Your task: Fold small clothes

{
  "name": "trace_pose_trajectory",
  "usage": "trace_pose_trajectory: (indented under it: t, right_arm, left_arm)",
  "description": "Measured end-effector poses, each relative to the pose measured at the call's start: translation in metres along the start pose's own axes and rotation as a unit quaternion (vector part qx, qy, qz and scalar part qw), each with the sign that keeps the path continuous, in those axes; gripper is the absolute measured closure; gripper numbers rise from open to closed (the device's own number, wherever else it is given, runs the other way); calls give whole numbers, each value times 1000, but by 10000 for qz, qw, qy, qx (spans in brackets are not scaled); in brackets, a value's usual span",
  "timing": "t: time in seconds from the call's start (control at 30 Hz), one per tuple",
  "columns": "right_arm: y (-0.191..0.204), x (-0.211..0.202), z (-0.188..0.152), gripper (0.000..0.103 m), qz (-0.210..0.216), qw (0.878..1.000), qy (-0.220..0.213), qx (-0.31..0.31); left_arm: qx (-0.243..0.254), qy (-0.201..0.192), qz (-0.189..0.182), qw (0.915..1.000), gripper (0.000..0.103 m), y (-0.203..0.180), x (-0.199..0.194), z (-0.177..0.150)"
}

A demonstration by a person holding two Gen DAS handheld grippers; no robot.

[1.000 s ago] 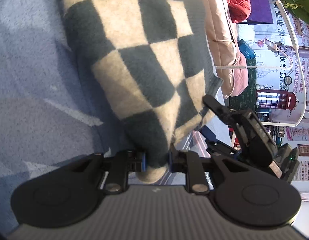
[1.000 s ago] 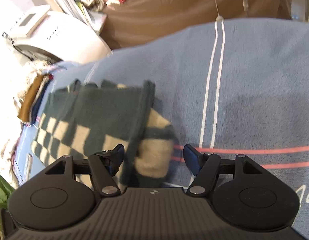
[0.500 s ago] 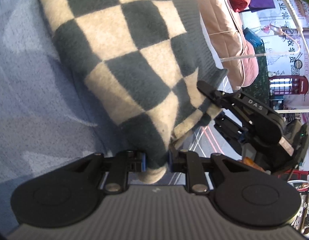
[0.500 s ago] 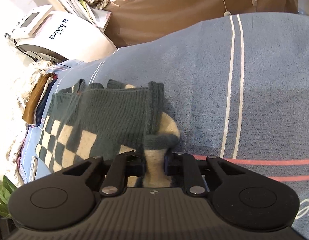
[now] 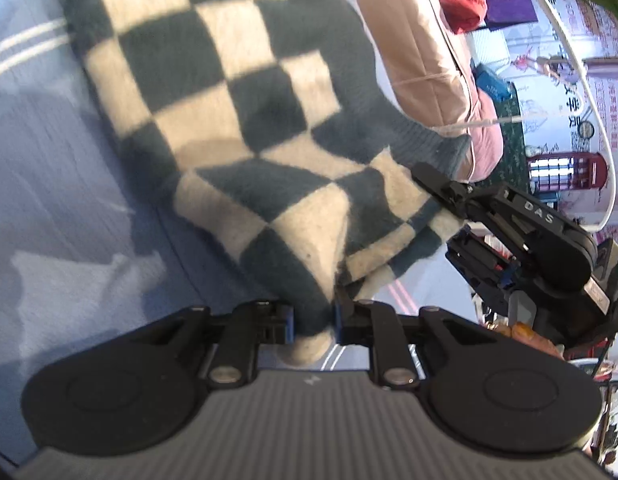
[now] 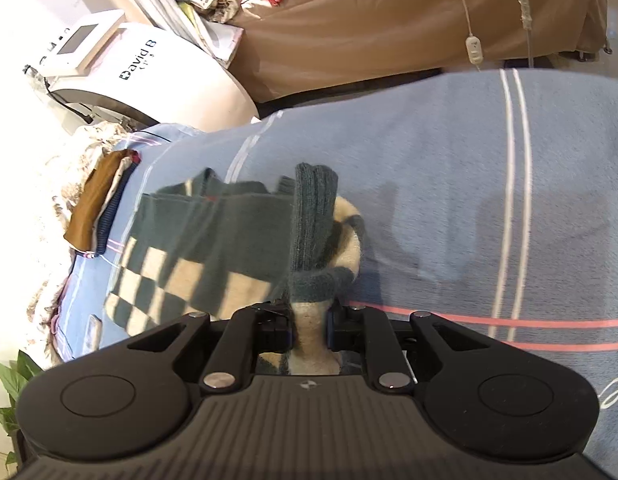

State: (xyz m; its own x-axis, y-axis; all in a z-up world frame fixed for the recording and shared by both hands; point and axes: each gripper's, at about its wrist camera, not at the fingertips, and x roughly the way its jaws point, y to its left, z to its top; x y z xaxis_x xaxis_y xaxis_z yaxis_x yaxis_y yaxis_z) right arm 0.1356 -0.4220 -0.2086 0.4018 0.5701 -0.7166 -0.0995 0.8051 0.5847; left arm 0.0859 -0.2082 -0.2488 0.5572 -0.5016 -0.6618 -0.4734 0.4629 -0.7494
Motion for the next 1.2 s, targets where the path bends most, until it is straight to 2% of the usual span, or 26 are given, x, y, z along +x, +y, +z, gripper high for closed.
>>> trace_pose_trajectory:
  t: [0.27,0.7,0.93,1.2]
  right_arm:
    - [54,15,15,78,320,9993,102,173]
    - [159,75,39,78,630,9973,384,-45]
    - [201,116,52,78,439,9975,518,-175]
    - [222,153,61,78,200,9979,562,-239]
  left_arm:
    - [-338,-381,-97,9987,87,12,-58,40]
    - [-1083,-940,-110,9896,87,66,-144,114]
    - [-1351,-1100,-81,9847,87,92,-173,154]
    - [-1265,-1132,140,9854,87,113,-184,198]
